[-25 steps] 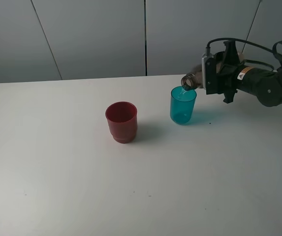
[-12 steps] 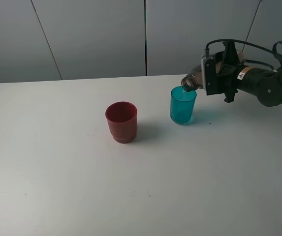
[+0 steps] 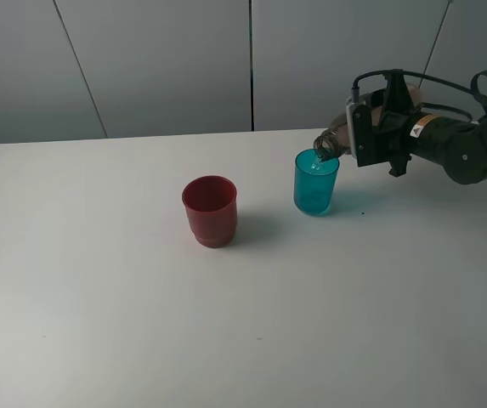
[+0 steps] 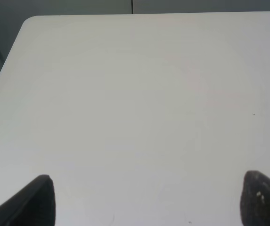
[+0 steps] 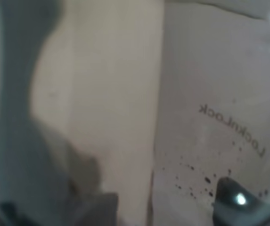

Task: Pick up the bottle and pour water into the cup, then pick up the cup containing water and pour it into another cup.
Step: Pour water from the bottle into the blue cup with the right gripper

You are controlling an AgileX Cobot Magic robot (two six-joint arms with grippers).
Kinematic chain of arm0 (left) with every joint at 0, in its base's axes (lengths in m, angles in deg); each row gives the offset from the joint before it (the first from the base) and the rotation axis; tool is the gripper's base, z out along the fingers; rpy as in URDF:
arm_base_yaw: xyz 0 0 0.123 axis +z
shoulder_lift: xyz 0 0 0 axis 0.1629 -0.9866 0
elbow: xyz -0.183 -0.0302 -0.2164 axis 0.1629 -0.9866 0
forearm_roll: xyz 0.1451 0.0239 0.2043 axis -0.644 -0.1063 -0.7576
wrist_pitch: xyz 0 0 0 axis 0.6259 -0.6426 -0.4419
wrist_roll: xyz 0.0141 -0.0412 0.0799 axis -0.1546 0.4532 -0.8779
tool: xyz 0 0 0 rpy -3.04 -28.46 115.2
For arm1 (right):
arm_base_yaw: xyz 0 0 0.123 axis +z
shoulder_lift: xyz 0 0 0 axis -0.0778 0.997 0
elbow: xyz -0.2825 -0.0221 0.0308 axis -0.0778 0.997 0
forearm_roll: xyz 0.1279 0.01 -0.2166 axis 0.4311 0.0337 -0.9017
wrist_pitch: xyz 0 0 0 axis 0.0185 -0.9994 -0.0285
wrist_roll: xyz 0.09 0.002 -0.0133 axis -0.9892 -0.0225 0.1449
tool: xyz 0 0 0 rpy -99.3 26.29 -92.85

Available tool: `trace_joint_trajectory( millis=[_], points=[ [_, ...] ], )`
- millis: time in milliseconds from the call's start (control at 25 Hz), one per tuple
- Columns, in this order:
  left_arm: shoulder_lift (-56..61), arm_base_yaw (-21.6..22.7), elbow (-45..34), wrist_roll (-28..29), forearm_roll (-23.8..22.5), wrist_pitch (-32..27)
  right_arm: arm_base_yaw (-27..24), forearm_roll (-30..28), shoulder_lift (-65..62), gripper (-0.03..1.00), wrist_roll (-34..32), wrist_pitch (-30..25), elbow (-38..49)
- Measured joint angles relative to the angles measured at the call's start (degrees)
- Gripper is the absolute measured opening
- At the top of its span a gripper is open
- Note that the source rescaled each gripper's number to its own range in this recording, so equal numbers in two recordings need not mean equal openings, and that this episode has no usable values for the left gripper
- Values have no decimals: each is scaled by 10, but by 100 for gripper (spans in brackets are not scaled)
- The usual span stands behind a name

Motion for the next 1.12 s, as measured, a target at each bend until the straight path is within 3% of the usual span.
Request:
trace_joint_trajectory(
  millis=[1120],
  points=[
    [0,0,0,0,0,0,0,1,-19,2,18,2,0]
  ],
)
